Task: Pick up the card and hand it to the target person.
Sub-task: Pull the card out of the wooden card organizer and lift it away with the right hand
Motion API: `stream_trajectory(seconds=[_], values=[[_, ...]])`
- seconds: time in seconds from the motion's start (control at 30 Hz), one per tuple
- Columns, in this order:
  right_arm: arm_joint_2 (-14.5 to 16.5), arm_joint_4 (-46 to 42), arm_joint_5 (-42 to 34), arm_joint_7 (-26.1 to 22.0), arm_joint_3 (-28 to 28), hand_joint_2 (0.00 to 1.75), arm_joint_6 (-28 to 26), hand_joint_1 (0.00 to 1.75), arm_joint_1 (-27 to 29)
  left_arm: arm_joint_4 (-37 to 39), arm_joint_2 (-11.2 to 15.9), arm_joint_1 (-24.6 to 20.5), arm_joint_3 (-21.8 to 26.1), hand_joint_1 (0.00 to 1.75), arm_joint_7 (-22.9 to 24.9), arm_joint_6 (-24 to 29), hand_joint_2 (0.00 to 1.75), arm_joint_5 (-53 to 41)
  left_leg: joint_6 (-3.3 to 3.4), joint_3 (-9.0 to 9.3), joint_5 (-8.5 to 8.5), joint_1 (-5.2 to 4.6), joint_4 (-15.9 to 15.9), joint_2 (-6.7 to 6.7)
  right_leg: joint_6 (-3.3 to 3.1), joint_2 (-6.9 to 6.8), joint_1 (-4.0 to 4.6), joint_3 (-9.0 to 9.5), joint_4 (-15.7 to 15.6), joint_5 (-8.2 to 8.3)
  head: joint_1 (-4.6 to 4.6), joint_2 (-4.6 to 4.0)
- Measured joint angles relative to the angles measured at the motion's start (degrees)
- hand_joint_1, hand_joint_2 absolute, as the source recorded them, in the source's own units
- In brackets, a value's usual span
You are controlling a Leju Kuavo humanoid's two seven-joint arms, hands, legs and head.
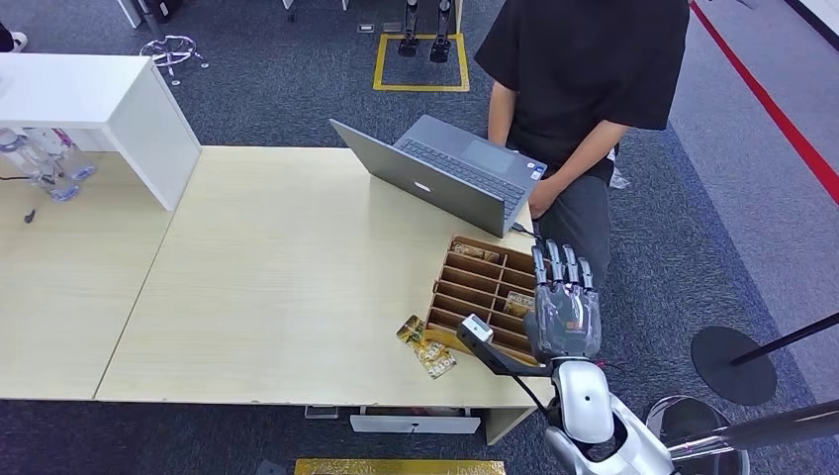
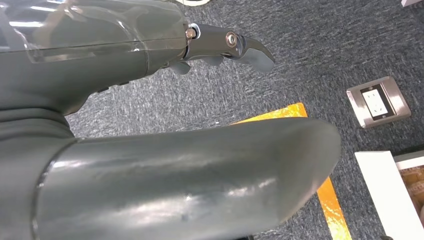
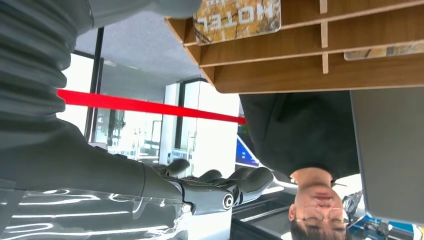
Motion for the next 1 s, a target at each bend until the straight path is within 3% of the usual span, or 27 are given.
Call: stream_trajectory(seconds=[0.3, 1.0], values=[[0.63, 1.25, -1.36, 0.01, 0.03, 1.75, 0.02, 0.78, -0.71, 0.0, -0.02, -0.04, 0.0, 0.0, 0.17, -0.1, 0.0, -0.01, 0.0, 0.0, 0.0, 0.0, 0.0, 0.0, 0.0, 0.0, 0.0, 0.0, 0.0, 0.0, -0.01, 0.0], [1.09, 2.7, -2.23, 0.0, 0.09, 1.75, 1.11, 0.89, -1.55, 0.0, -0.04, -0.11, 0.0, 0.0, 0.18, -0.15, 0.0, -0.01, 0.0, 0.0, 0.0, 0.0, 0.0, 0.0, 0.0, 0.0, 0.0, 0.0, 0.0, 0.0, -0.01, 0.0]])
